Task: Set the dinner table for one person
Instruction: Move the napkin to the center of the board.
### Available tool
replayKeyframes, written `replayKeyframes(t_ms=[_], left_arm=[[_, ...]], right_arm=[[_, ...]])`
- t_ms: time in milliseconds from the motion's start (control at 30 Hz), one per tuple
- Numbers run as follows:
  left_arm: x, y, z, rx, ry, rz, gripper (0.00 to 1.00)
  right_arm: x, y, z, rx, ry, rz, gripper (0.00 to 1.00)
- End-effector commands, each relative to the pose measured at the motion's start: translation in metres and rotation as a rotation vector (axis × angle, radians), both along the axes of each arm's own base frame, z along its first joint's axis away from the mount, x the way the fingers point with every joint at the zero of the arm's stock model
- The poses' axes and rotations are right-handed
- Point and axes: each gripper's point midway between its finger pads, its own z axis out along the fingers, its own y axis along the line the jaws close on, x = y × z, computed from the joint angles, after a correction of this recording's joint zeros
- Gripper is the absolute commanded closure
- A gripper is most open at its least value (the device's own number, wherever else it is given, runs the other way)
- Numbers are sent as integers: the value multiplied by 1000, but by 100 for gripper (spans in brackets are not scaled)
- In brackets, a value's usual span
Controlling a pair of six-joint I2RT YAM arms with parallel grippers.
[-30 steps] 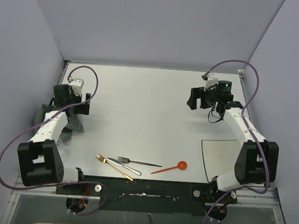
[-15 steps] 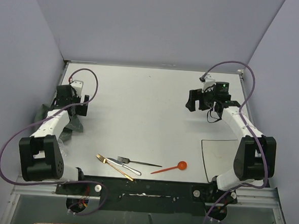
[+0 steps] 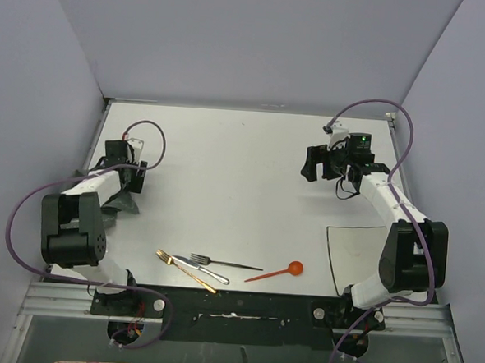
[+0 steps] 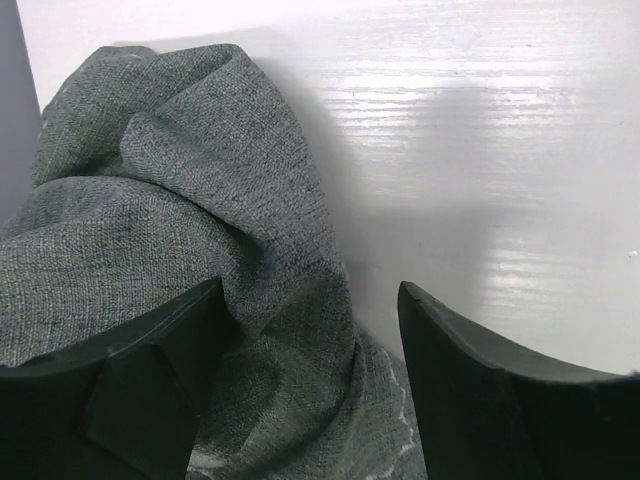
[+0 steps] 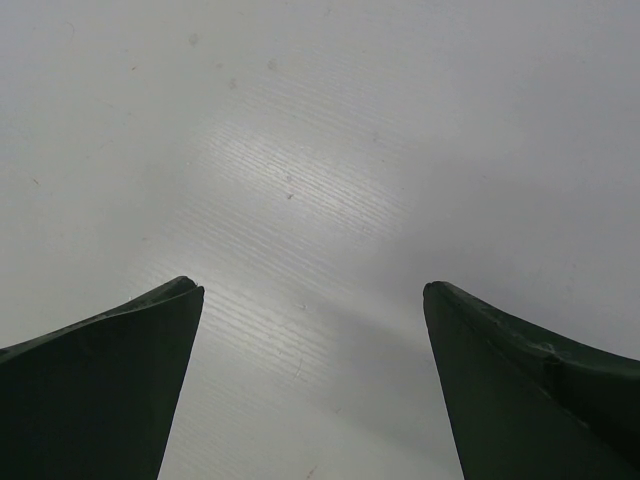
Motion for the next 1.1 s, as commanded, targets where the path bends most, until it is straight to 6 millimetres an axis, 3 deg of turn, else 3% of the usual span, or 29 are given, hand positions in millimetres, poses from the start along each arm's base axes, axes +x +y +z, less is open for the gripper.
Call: replayKeyframes(t_ms=[0, 133, 300, 333, 500, 633, 867, 1067], left_arm=[[26, 2, 12, 34, -54, -7, 40], [29, -2, 9, 50, -56, -19, 60], [35, -12, 12, 58, -63, -40, 97], [36, -17, 15, 57, -68, -54, 100], [48, -45, 49, 66, -153, -124, 100], [57, -73, 92, 45, -266, -191, 100], [55, -157, 171, -117, -462, -441, 100], [28, -238, 195, -351, -460, -734, 100]], right_arm=[[11, 6, 27, 16, -81, 26, 2], [10, 7, 30, 18, -85, 31, 3], [10, 8, 30, 21, -88, 34, 3], [10, 8, 30, 22, -86, 36, 3], [11, 8, 28, 21, -80, 34, 3], [11, 6, 29, 15, -83, 30, 3], [12, 3, 29, 7, -85, 19, 3], [14, -6, 36, 1, -104, -9, 3]])
